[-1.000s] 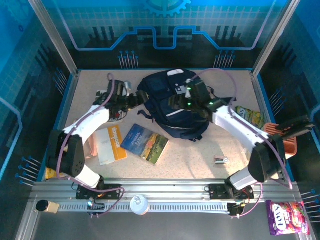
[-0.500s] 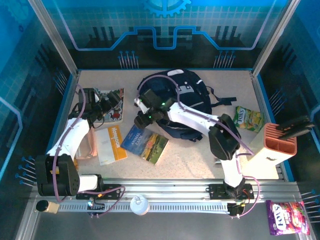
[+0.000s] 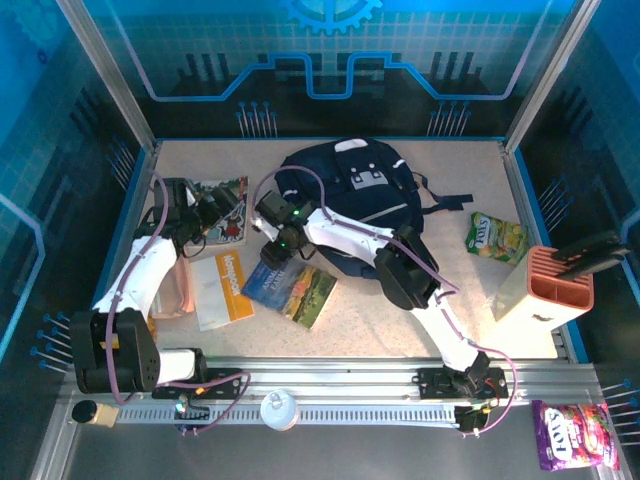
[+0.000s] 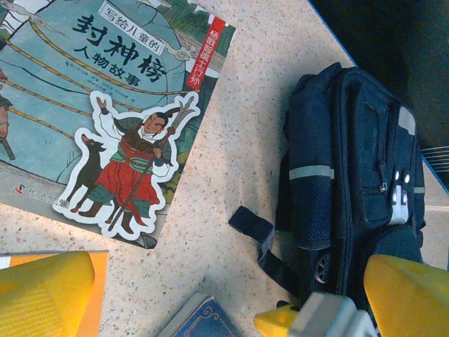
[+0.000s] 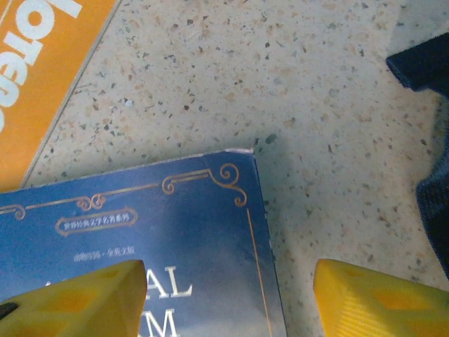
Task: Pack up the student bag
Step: Move the book to the center of the table.
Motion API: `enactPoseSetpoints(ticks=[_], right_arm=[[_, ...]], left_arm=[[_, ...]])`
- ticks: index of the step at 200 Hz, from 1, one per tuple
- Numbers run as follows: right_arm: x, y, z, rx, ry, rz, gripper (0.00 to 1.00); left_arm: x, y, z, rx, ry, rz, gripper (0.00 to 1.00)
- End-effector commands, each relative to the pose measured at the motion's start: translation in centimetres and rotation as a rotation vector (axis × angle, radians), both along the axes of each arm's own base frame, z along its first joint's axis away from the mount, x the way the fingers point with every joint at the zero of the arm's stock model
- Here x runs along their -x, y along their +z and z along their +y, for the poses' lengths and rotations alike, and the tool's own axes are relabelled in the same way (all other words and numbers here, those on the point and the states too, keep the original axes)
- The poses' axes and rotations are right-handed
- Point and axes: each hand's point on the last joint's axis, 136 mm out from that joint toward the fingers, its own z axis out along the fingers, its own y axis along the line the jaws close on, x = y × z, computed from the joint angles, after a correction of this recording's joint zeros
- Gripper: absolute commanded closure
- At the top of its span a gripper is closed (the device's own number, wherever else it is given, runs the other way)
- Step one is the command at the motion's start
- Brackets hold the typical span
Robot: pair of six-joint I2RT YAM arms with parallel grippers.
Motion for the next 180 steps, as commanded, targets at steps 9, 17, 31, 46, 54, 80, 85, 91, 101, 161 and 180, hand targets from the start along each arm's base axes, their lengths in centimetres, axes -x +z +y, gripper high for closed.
enactPoseSetpoints(ticks=[9,17,31,46,54,80,85,91,101,161,180], right_arm=[[0.3,-2.0,0.8,0.034,0.030,0.026,0.38],[0.2,-2.5,0.8,0.041,0.030,0.031,0.40],[-0.1,-3.5,0.5,0.059,0.008,0.040,0.43],[-0.7,-4.2,-0.3,0.075,-0.039,0.048,0.47],[-1.1,-4.6,-0.9,0.081,-0.074,0.053,0.49],[-2.9,-5.3,-3.6,0.089,-0.229,0.067,0.56],[-3.3,-5.3,-4.3,0.102,-0.267,0.062,0.57],[-3.8,-5.2,-5.2,0.114,-0.311,0.057,0.57],[-4.3,-5.1,-6.3,0.120,-0.371,0.065,0.58],[-4.6,-1.0,-7.9,-0.048,-0.539,0.107,0.59],[-3.6,0.6,-7.4,-0.142,-0.521,0.137,0.56]], left_arm=[[1.0,0.0,0.2,-0.004,-0.008,0.009,0.01],[1.1,-0.1,0.2,-0.004,-0.009,0.012,0.01],[1.1,-0.3,0.1,0.003,-0.009,0.020,0.01],[1.2,-0.6,-0.1,0.016,-0.010,0.033,0.01],[1.3,-0.9,-0.2,0.026,-0.009,0.040,0.01],[1.6,-1.9,-0.8,0.077,-0.013,0.068,0.01],[1.6,-2.1,-1.2,0.095,-0.018,0.069,0.01],[1.6,-2.3,-1.6,0.119,-0.030,0.065,0.02],[1.6,-2.6,-2.5,0.148,-0.047,0.067,0.02],[4.7,-6.9,-6.6,0.165,-0.145,0.233,0.11],[6.4,-8.2,-8.2,0.143,-0.197,0.281,0.15]])
